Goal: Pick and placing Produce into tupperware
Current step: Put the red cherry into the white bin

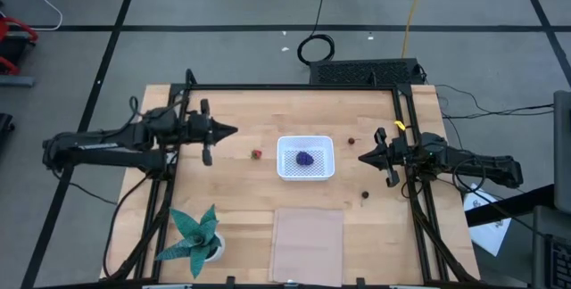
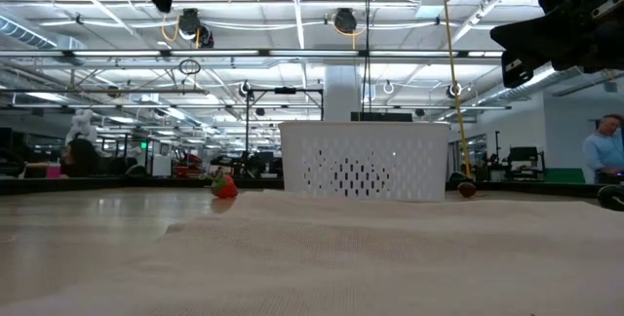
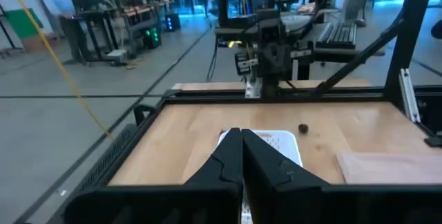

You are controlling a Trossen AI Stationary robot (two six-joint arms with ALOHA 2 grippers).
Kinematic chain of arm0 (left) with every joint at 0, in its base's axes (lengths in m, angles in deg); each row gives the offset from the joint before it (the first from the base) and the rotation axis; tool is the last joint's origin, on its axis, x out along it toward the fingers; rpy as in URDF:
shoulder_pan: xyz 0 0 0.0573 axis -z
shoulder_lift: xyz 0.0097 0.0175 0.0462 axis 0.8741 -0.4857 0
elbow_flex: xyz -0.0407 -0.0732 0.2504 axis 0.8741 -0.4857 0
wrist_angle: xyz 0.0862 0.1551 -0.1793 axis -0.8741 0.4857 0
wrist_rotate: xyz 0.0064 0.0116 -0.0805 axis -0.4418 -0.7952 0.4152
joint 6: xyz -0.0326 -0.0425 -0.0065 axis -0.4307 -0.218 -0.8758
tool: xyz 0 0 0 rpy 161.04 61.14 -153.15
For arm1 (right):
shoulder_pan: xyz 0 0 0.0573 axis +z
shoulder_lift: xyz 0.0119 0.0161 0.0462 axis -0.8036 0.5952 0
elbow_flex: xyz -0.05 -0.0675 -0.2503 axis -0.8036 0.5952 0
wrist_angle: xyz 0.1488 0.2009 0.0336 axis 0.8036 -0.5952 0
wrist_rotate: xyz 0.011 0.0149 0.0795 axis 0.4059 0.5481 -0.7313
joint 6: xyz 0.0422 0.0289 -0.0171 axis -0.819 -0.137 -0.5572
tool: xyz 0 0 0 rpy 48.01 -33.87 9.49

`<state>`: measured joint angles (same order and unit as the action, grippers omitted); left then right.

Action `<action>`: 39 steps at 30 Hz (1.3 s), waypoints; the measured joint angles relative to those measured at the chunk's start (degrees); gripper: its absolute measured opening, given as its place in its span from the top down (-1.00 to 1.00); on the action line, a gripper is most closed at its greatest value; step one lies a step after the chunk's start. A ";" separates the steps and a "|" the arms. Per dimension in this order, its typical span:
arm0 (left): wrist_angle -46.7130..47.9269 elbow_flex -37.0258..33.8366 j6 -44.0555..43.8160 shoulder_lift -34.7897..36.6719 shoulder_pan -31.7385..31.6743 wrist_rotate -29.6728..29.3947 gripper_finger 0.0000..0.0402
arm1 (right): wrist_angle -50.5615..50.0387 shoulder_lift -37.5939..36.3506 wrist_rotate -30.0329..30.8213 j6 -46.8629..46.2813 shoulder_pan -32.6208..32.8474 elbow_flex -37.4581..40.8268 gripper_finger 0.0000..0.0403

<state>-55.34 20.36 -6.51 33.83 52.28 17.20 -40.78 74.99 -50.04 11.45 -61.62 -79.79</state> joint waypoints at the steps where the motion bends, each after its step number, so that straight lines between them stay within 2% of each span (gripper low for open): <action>1: -1.31 -1.96 0.22 1.06 0.00 -0.41 1.00 | 0.00 0.00 -0.03 -0.02 -0.02 0.00 1.00; 6: -10.67 -9.43 0.48 3.39 -0.05 -9.37 1.00 | 0.00 0.00 -0.24 -0.02 -0.01 -0.01 1.00; 15: -13.22 -13.29 1.13 3.70 0.01 -8.40 1.00 | 0.09 0.02 -0.08 0.14 0.00 0.00 1.00; 20: -11.73 -14.80 0.63 6.23 -0.04 -11.97 1.00 | 0.43 0.02 0.00 -1.14 -0.01 0.00 1.00; 27: -9.00 -17.59 2.47 15.83 1.13 -8.67 1.00 | 0.46 0.00 0.02 -1.49 -0.02 0.00 1.00; 33: -5.71 -20.76 4.82 24.57 1.29 3.51 1.00 | 0.61 0.00 0.02 -1.36 -0.02 0.00 1.00; 39: -3.49 -23.71 5.06 29.61 1.29 5.63 1.00 | 0.61 0.00 0.04 -1.12 0.00 -0.01 1.00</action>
<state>-58.83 -3.35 -1.45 63.44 53.57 22.82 -40.17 74.99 -50.00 10.33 -61.62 -79.80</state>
